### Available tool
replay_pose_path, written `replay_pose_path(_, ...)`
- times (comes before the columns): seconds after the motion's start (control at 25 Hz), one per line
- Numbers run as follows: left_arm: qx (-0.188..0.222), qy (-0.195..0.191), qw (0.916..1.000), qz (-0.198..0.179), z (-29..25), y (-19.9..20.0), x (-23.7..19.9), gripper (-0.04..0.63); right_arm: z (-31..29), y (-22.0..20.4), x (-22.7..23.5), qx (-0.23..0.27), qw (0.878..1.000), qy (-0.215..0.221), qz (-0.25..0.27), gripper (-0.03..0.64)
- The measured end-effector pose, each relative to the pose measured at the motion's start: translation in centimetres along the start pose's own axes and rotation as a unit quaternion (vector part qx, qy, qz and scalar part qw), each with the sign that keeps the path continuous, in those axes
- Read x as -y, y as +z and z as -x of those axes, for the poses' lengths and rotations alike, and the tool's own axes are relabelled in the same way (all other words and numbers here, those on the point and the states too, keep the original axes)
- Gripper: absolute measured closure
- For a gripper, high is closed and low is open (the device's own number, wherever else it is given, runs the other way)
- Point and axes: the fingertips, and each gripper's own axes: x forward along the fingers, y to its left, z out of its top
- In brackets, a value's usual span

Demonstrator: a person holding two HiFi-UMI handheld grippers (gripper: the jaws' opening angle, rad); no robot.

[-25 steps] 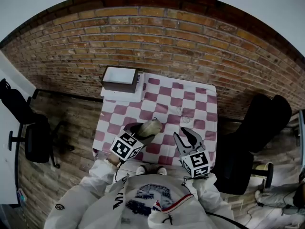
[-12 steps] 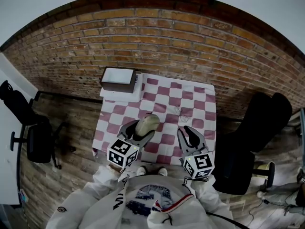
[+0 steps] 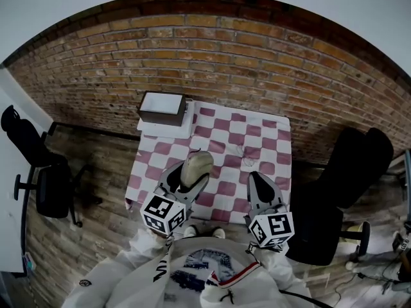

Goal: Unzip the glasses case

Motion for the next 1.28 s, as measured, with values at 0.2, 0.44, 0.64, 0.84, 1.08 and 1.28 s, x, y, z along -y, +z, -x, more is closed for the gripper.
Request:
replay_pose_path(0.2, 0.022, 0.006, 0.9997, 0.001, 1.2, 0.8, 0.3, 0.305, 1.0, 0.7, -0.5, 0.008, 1.0, -0.002, -0.003, 0.595)
replay_pose_path(0.44, 0.045, 0.015, 0.9989, 0.001, 2.2, 2.0, 0.2, 0.305, 1.6, 1.4, -0.8, 0.016, 1.0, -0.002, 0.014, 0.601)
replay_pose_path(0.64, 0.043, 0.015, 0.9989, 0.003, 2.2, 1.9, 0.1, 0.305, 1.4, 1.3, -1.3, 0.017, 1.0, -0.003, 0.017, 0.603)
replay_pose_path(0.84, 0.039, 0.016, 0.9991, 0.005, 2.1, 1.7, 0.0, 0.305, 1.0, 1.1, -1.4, 0.01, 1.0, -0.001, 0.01, 0.603)
replay_pose_path(1.08, 0.04, 0.018, 0.999, 0.004, 2.0, 1.5, -0.3, 0.305, 0.6, 0.9, -1.7, 0.008, 1.0, 0.002, 0.022, 0.603)
replay_pose_path(1.28, 0.037, 0.019, 0.9991, 0.006, 2.0, 1.4, -0.5, 0.305, 0.2, 0.6, -1.7, 0.004, 1.0, 0.006, 0.024, 0.603)
